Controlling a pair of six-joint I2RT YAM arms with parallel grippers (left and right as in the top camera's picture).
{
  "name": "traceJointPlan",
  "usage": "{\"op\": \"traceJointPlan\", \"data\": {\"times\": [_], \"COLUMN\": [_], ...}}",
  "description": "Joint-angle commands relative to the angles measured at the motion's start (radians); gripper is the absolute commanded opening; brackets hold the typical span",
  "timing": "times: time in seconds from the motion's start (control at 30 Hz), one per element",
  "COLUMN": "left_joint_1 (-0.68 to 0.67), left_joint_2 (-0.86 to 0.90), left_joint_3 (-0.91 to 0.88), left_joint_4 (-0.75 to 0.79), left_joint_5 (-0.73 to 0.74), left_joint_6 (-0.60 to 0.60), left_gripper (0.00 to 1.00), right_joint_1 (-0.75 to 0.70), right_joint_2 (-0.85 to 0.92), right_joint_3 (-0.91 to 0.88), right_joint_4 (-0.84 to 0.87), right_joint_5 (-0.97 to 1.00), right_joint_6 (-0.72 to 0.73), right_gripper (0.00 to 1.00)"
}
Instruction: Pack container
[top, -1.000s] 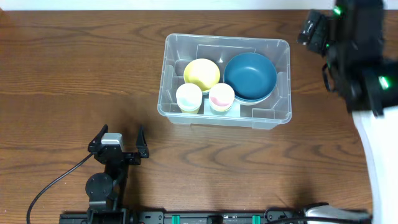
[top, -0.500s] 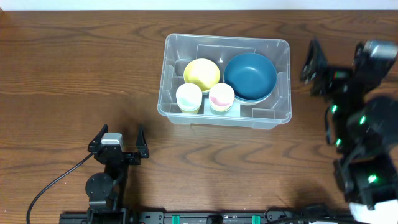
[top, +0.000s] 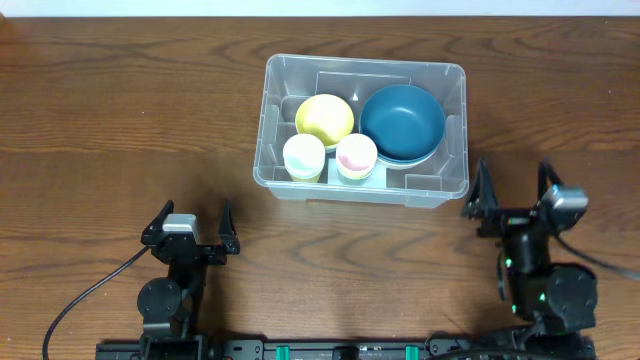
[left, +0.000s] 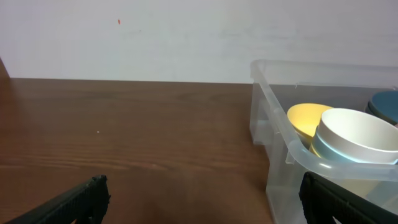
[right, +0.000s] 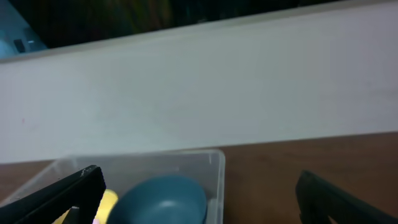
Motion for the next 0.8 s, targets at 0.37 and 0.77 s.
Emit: {"op": "traceJointPlan", "data": {"times": [0.37,0.77], "left_joint_1": [0.005,0.005], "left_joint_2": [-0.005,-0.005], "left_joint_3": [-0.015,-0.015], "left_joint_4": [-0.037,-0.037], "left_joint_5": [0.014,0.014], "left_joint_6": [0.018,0.018], "left_gripper": [0.98,0.98], "right_joint_1": [-0.009,-0.008], "right_joint_2": [-0.216,-0.237], "right_joint_3": [-0.242,-0.296], "right_joint_4": [0.063,0.057], "right_joint_5": [-0.034,-0.048], "right_joint_6": [-0.006,-0.006], "right_gripper": [0.99,0.99]}}
